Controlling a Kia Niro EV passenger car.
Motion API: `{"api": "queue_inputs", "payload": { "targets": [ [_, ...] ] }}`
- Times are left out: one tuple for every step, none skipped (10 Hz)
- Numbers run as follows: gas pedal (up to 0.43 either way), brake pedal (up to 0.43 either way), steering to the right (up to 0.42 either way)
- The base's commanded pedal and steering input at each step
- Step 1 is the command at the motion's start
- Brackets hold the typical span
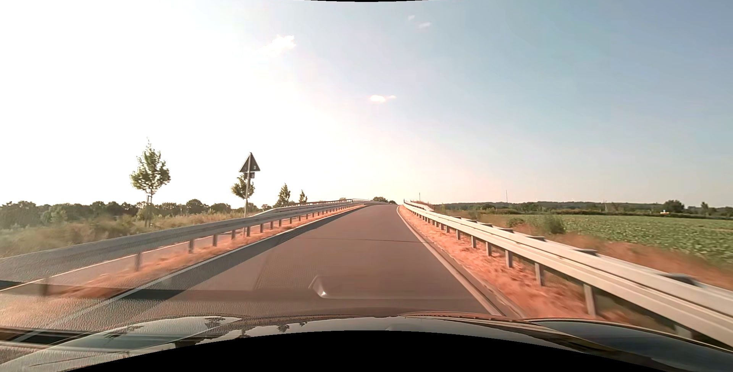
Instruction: Follow the waypoints while adhering to traffic rules and regulations
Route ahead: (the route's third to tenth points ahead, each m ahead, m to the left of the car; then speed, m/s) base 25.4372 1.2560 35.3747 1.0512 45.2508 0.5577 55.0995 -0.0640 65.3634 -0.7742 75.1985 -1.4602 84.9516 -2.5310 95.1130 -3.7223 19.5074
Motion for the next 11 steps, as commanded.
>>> {"api": "queue_inputs", "payload": {
  "targets": [
    [0.843, 0.000, 0.003],
    [0.843, 0.000, 0.003],
    [0.843, 0.000, 0.004],
    [0.843, 0.000, 0.006],
    [0.843, 0.000, 0.006],
    [0.843, 0.000, 0.006],
    [0.843, 0.000, 0.006],
    [0.843, 0.000, 0.006],
    [0.843, 0.000, 0.006],
    [0.843, 0.000, 0.007],
    [0.843, 0.000, 0.007]
  ]
}}
